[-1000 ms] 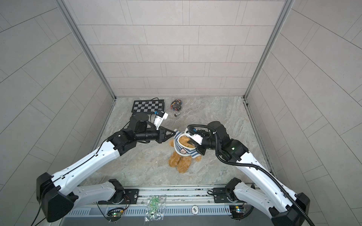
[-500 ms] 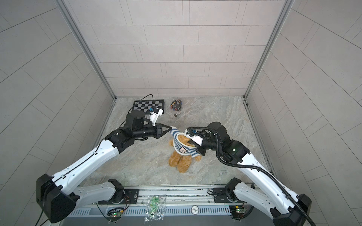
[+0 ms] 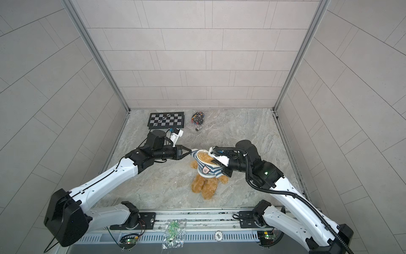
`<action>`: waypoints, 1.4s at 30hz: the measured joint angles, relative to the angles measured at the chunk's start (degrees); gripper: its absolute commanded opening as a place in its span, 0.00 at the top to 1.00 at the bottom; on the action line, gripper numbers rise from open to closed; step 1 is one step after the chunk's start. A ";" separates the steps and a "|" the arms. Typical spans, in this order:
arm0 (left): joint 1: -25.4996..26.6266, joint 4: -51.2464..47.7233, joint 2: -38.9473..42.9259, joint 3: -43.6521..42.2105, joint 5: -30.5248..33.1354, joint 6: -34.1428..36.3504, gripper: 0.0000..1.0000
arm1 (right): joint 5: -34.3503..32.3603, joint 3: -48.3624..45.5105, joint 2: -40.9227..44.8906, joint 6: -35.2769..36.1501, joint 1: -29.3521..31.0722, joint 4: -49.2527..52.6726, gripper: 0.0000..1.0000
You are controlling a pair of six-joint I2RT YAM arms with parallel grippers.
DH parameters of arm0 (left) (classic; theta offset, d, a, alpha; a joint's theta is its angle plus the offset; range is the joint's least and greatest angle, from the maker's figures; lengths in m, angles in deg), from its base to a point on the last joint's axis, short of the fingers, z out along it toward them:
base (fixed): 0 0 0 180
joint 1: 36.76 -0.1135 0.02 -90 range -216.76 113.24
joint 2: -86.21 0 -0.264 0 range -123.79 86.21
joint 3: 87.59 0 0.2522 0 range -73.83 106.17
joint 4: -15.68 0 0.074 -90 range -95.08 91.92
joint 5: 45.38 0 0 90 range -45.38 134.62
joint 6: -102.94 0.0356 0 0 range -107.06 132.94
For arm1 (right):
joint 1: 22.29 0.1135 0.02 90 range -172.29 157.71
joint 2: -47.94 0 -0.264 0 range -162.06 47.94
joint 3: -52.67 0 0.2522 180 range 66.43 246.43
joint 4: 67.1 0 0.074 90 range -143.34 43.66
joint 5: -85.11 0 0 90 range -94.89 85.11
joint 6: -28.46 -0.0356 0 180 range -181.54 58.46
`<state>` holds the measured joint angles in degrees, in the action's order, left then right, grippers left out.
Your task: Dress the teddy bear
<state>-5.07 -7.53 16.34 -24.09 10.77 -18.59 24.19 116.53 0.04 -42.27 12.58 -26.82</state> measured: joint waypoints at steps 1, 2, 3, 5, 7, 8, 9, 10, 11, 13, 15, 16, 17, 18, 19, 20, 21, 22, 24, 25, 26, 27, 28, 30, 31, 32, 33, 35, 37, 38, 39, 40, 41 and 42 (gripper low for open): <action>0.02 0.11 0.00 -0.44 -0.11 0.09 1.00 | -0.37 0.00 0.00 -0.26 0.07 -0.24 1.00; 0.02 0.11 0.00 -0.63 -0.22 0.22 1.00 | -1.01 0.00 -0.02 -0.76 0.17 -0.44 1.00; 0.09 0.11 0.02 -0.68 -0.22 0.48 1.00 | -1.79 0.00 -0.15 -1.38 0.22 -0.63 1.00; 0.22 0.13 0.07 -0.68 -0.11 0.94 1.00 | -3.65 0.07 -0.63 -2.89 0.28 -1.16 1.00; 0.39 0.20 0.09 -0.68 0.02 1.40 1.00 | -5.95 0.28 -1.66 -4.96 0.35 -2.01 1.00; 0.50 0.24 0.09 -0.68 0.13 1.55 1.00 | -6.88 0.46 -2.16 -6.10 0.39 -2.27 1.00; 0.66 0.42 0.09 -0.68 0.24 1.62 1.00 | -7.87 0.57 -2.71 -7.28 0.42 -2.73 1.00; 0.76 0.68 0.09 -0.68 0.35 1.64 1.00 | -8.76 0.57 -3.02 -8.33 0.50 -3.10 1.00; 0.85 0.92 0.09 -0.68 0.57 1.70 1.00 | -9.77 0.57 -3.23 -9.57 0.52 -3.37 1.00; 0.87 1.40 0.09 -0.68 0.90 1.95 0.97 | -11.56 0.57 -3.32 -12.07 0.74 -4.02 1.00; 0.85 1.75 0.13 -0.68 1.55 2.10 0.91 | -12.94 0.57 -3.37 -14.32 0.90 -4.96 1.00; 0.83 1.92 0.22 -0.68 1.92 2.23 0.88 | -13.60 0.57 -3.48 -15.30 0.98 -5.29 1.00; 0.72 1.99 0.46 -0.68 2.25 2.45 0.83 | -14.45 0.59 -3.78 -16.48 1.05 -5.62 1.00; 0.46 1.77 0.85 -0.68 2.78 2.64 0.78 | -15.43 0.74 -4.15 -17.62 1.09 -5.77 1.00; 0.17 1.40 1.25 -0.68 3.32 2.89 0.74 | -16.24 0.87 -4.46 -18.53 1.07 -5.95 1.00; -0.28 0.76 1.79 -0.66 3.98 3.23 0.69 | -17.40 1.05 -4.87 -19.74 1.07 -6.34 1.00; -0.55 0.04 2.29 -0.55 4.70 3.74 0.65 | -18.36 1.31 -5.27 -20.76 1.07 -6.73 1.00; -0.74 -0.74 2.84 -0.46 5.31 4.39 0.61 | -19.26 1.55 -5.70 -21.68 1.07 -7.10 1.00; -1.09 -2.38 4.04 -0.15 6.73 5.57 0.52 | -21.79 2.47 -6.64 -23.98 1.07 -7.74 1.00; -1.07 -3.02 4.61 -0.02 7.21 6.34 0.48 | -23.10 3.08 -7.19 -25.11 1.07 -7.91 1.00; -1.07 -3.72 5.35 0.09 7.76 6.82 0.43 | -24.46 3.85 -7.76 -26.34 1.07 -7.98 1.00; -1.07 -4.28 6.21 0.17 8.17 7.19 0.40 | -25.64 4.57 -8.35 -27.65 1.07 -8.11 1.00; -1.07 -4.61 6.97 0.17 8.55 7.74 0.38 | -26.77 5.22 -8.85 -28.96 1.03 -8.26 1.00; -1.01 -4.76 8.94 0.11 8.94 7.96 0.31 | -28.79 6.58 -10.14 -31.91 0.98 -8.59 1.00; -0.90 -4.61 9.81 0.00 9.14 8.07 0.29 | -29.64 7.21 -10.93 -33.22 0.98 -8.72 1.00; -0.63 -4.13 10.93 -0.35 9.27 7.85 0.26 | -30.49 7.85 -11.74 -34.42 1.05 -8.74 1.00; -0.39 -3.78 11.87 -0.72 9.44 7.74 0.23 | -31.32 8.44 -12.57 -35.43 1.18 -8.74 1.00; 0.85 -2.84 13.18 -1.66 9.66 7.45 0.20 | -32.92 8.96 -13.84 -37.22 1.53 -9.11 1.00; 2.78 -1.97 13.66 -2.49 9.81 7.02 0.20 | -34.03 8.94 -14.40 -38.58 1.79 -9.64 1.00; 3.87 -1.25 13.70 -3.02 9.92 6.54 0.20 | -34.58 8.90 -14.51 -39.21 1.88 -9.92 1.00; 4.83 -0.35 13.68 -3.72 9.94 6.05 0.20 | -34.99 8.90 -14.51 -39.71 1.90 -10.10 1.00; 5.46 0.28 13.60 -4.31 9.92 5.55 0.20 | -35.50 8.90 -14.51 -40.13 2.01 -10.45 1.00; 6.25 1.27 13.46 -5.11 9.90 4.92 0.20 | -36.11 8.90 -14.51 -40.59 2.08 -10.95 1.00; 6.80 1.99 13.25 -5.64 9.84 4.22 0.20 | -36.70 8.90 -14.51 -40.98 2.10 -11.41 1.00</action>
<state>1.72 -5.54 29.59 -29.73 20.61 -14.37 -12.51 125.43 -14.48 -83.25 14.68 -38.23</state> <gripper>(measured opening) 0.803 0.083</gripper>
